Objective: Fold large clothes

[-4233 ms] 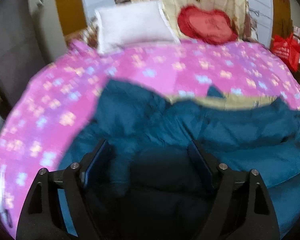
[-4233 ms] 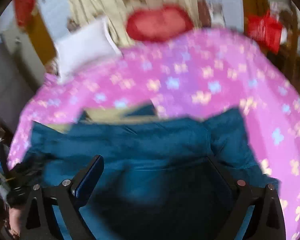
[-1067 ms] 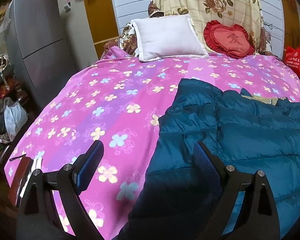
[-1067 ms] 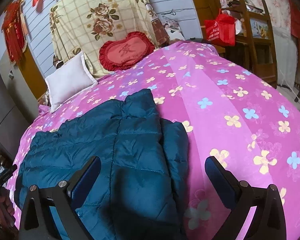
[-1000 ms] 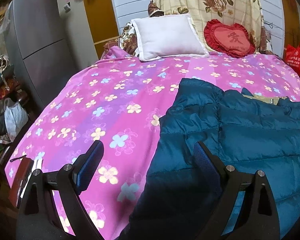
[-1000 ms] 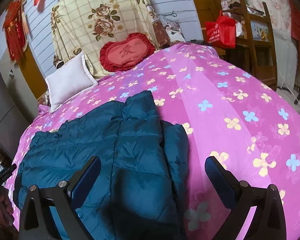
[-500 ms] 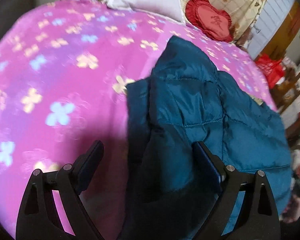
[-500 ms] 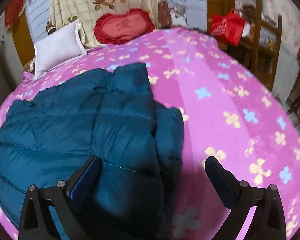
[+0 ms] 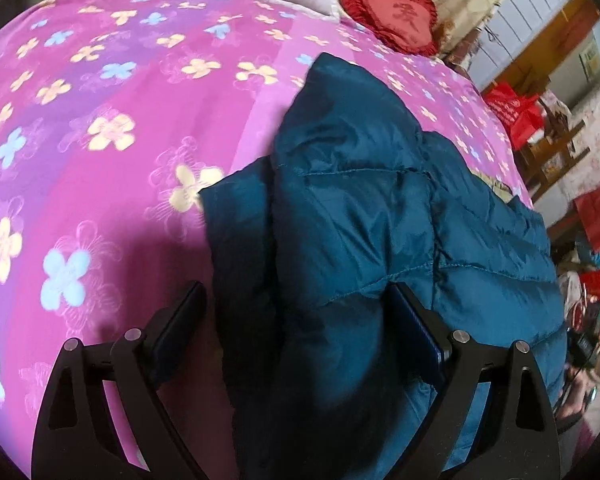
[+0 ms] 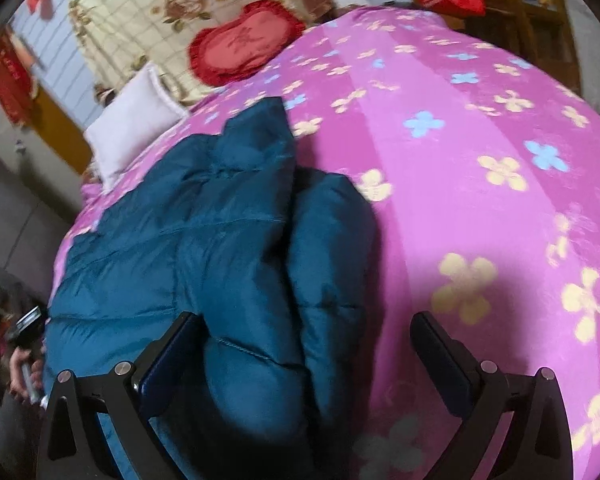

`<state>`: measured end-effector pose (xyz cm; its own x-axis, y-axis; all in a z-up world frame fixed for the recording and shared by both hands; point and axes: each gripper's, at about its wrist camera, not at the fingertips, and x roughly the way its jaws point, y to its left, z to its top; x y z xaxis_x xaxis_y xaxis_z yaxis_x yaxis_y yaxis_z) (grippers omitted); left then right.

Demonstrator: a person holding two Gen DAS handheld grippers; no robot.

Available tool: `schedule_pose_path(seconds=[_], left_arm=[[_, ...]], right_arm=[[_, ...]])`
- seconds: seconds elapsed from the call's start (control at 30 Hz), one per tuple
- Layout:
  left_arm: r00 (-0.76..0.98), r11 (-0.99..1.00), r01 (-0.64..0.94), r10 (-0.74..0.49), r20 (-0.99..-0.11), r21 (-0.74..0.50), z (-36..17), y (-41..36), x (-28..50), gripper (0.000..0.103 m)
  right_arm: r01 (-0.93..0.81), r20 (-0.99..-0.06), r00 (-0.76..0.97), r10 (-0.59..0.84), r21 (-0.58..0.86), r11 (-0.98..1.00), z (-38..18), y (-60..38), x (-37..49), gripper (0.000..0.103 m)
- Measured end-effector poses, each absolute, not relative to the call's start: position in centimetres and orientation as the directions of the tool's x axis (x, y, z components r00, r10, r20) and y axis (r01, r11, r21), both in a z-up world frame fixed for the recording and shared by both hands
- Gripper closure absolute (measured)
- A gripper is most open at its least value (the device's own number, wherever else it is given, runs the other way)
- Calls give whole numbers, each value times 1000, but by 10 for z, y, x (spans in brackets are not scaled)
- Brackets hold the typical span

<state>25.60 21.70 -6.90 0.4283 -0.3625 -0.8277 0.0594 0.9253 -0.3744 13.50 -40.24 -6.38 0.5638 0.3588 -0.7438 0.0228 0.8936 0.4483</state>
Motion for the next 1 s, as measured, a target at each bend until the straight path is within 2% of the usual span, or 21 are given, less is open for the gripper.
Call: schedule_pose_path(seconds=[0.13,0.2,0.33,0.4,0.57,0.67,0.77,1.0], left_arm=[[433,918,84,-383,-816,-386,-70,217,255,11],[451,914,115,-397,-799,-389,-70,213,251,22],[509,922,111,-374,-776,-371,-72,207,243,54],[529,926,99,-359,-769,-364,-72,206,238,63],[586,947,64,-291,-756,-315,-61,196,222,85],[629,956,50,-255,-735,-289,-48,193,208,91],[654,959,33,-234,-720,-282,-32,192,191,92],[642,951,67,-274,-716,-303,13,186,139,92]], right_arm=[[-57,-703,543,460,516,855,-66,-408,149,0],[-98,-676,529,513,552,828,-68,-410,156,0],[-191,-665,495,559,544,817,-69,-392,171,0],[-218,-669,486,562,530,819,-69,-384,175,6],[-263,-626,519,583,532,805,-60,-381,171,42],[-297,-592,564,576,506,810,-45,-383,159,62],[-331,-579,609,542,435,837,-21,-376,144,71],[-350,-539,687,488,344,871,39,-374,95,76]])
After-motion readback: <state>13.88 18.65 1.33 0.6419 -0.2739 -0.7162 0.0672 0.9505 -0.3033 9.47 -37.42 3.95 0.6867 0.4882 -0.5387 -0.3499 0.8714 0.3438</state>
